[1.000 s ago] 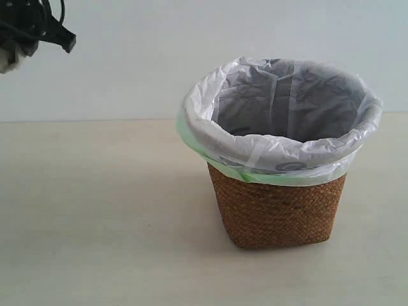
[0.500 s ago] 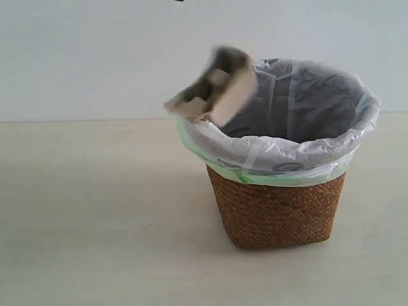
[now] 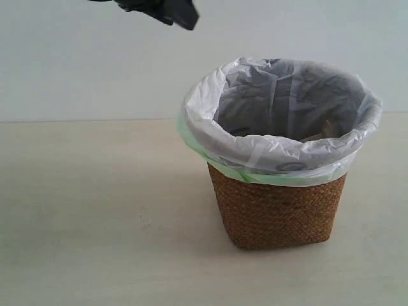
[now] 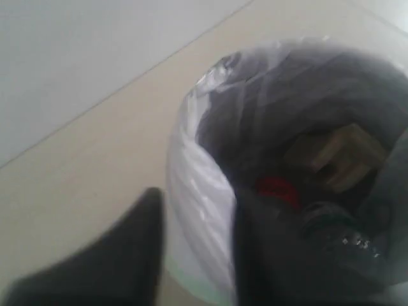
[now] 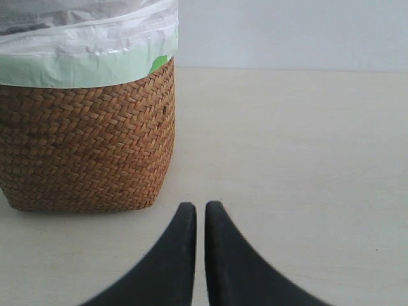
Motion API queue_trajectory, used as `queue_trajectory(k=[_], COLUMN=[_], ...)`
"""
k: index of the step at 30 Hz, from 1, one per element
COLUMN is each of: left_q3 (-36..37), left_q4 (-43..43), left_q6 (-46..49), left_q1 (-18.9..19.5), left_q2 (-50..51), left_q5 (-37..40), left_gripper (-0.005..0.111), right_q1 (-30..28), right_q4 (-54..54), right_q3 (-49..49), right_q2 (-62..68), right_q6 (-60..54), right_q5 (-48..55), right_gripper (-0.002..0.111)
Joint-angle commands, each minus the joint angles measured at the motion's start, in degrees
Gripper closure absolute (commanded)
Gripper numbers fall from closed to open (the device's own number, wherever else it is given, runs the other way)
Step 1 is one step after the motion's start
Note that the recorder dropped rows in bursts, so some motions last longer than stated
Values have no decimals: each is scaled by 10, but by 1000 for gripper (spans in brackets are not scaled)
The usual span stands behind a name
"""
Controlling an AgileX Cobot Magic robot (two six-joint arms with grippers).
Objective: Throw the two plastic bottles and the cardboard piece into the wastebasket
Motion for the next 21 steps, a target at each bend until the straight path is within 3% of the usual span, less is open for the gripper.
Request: queue_trajectory(k=[1, 13, 21], left_q3=[1, 17, 178], left_q4=[41, 20, 10], left_q6=[-19, -25, -58], left_q1=[-6, -6, -6], left_q2=[-3, -86, -253], left_q5=[61, 77, -36], left_gripper=[99, 103, 103], right_q1=[1, 1, 1], right_q4=[-5, -5, -5], right_q3=[-1, -1, -1], right_q2=[-3, -3, -3], right_q6=[-3, -3, -3], right_q5=[-5, -5, -5], right_gripper=[106, 106, 106])
